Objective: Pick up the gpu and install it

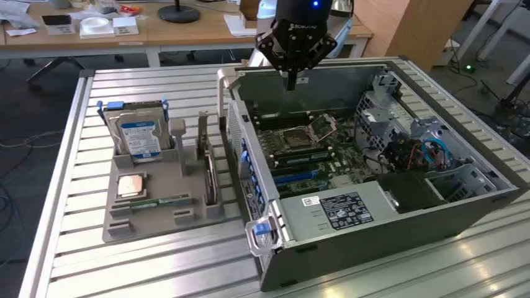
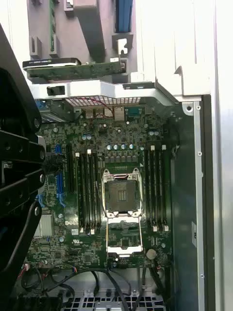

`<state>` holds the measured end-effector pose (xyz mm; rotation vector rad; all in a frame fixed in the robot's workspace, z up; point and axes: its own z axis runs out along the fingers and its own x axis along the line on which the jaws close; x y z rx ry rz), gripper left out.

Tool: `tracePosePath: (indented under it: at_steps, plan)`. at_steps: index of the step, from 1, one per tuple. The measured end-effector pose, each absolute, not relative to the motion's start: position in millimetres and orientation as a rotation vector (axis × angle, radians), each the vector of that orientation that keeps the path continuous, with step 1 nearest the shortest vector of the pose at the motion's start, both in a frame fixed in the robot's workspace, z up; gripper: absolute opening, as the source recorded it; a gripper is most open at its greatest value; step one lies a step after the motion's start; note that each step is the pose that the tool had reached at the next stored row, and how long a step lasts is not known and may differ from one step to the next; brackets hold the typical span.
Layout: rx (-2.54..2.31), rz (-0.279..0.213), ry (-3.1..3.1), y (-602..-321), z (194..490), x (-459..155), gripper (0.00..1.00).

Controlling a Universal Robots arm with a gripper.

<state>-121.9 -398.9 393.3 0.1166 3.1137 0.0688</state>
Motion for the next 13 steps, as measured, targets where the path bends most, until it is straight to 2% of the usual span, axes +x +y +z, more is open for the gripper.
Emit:
tracePosePath:
  at_steps: [13]
  plan:
    - [0.117, 0.069, 3.114, -398.8, 393.3, -122.0, 0.11]
